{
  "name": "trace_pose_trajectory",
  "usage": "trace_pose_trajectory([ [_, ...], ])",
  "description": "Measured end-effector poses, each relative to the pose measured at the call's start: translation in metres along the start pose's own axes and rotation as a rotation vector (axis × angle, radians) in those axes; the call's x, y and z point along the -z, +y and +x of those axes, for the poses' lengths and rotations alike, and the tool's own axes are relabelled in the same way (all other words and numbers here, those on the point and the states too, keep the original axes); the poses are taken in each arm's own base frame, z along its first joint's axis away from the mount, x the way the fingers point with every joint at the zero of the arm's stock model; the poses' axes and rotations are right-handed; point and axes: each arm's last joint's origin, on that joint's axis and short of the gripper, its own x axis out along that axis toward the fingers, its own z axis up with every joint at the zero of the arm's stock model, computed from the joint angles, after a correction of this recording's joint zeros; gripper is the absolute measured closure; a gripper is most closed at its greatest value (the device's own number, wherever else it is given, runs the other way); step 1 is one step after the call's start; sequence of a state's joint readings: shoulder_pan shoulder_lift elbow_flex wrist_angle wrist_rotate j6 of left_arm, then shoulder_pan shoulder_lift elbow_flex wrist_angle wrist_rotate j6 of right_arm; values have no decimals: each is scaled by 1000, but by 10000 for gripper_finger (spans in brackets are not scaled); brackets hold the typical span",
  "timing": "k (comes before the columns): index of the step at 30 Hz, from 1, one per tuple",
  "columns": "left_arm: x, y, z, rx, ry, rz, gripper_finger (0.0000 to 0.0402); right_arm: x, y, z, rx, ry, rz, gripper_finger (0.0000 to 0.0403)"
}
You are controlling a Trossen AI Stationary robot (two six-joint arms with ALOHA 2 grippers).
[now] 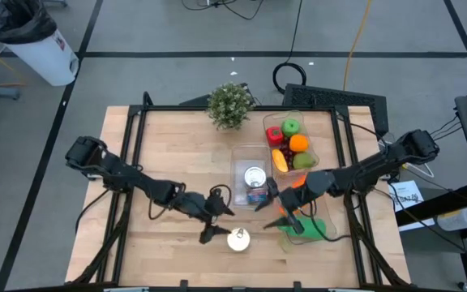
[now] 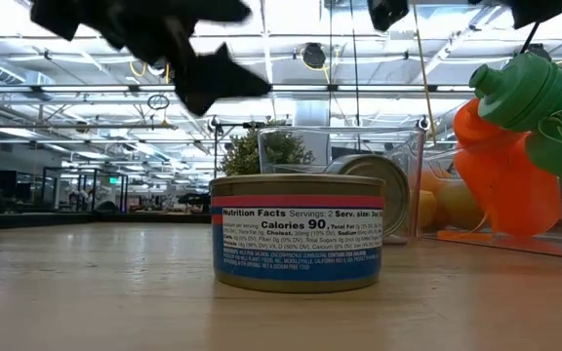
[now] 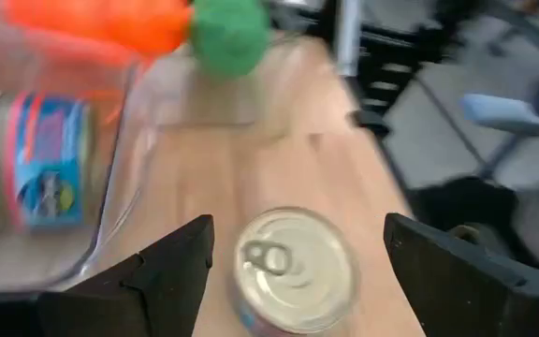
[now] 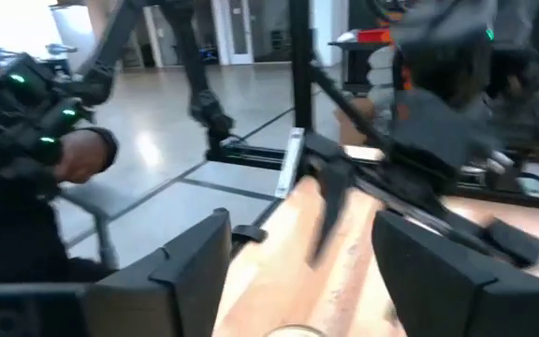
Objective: Pick & Place Food Item
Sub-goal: Put the blue tuna can into the middle transparent bin
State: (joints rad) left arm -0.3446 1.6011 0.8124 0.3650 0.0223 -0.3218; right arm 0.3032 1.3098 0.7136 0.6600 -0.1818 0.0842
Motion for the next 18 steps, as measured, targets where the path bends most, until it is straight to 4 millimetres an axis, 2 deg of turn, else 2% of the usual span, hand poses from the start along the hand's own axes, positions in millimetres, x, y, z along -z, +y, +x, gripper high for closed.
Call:
trace_pose_trajectory([
  [7,36,3,27,-242,43,-108,103,1,17,2,-60,3,-2,136],
  [18,54,5,28,-340,137,-251,116,2,25,3,-90,7,-27,144],
])
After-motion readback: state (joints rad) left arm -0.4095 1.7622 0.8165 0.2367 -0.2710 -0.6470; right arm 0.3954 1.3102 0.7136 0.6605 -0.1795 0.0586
